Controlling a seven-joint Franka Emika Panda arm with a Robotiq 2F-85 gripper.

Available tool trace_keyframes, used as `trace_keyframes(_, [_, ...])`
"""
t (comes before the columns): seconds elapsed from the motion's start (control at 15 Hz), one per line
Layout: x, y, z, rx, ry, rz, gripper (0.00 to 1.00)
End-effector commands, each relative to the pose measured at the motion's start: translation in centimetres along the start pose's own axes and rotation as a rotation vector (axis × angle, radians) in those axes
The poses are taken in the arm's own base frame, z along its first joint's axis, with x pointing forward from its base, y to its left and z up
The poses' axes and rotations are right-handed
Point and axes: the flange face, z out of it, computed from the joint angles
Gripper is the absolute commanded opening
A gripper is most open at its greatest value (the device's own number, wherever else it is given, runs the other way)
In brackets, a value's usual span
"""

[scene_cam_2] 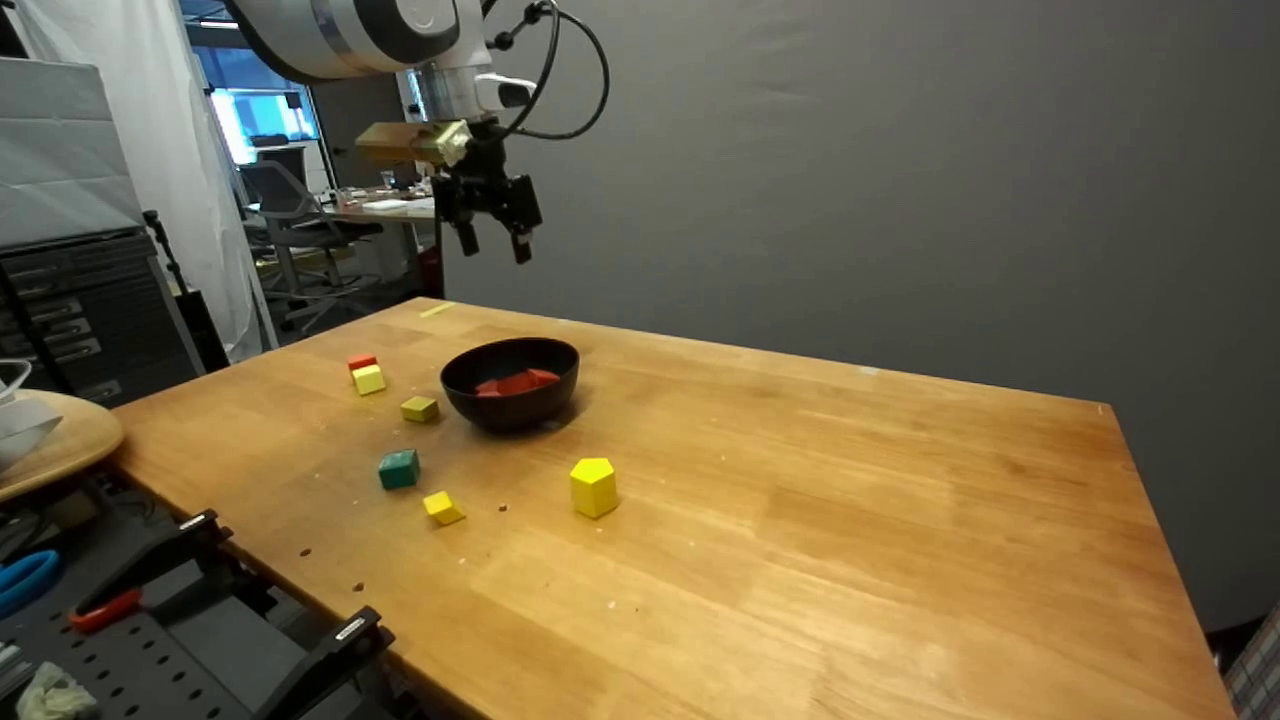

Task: Put all the toy blocks into the bowl.

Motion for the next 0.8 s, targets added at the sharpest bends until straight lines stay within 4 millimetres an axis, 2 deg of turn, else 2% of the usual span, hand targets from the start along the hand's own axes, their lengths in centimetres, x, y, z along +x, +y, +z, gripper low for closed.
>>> trace_keyframes(0.0, [0.8, -6.2, -1.7, 0.090, 0.002, -0.105, 1.00])
trace_keyframes(0.13, [0.7, -9.8, -0.4, 0.136, -0.068, -0.121, 1.00])
trace_keyframes(0.27, [0.2, -12.3, 1.8, 0.142, -0.151, -0.128, 1.00])
trace_keyframes(0.53, [-0.7, -14.6, 7.3, 0.108, -0.338, -0.152, 1.00])
trace_keyframes(0.73, [-1.7, -16.3, 10.8, 0.098, -0.428, -0.235, 1.00])
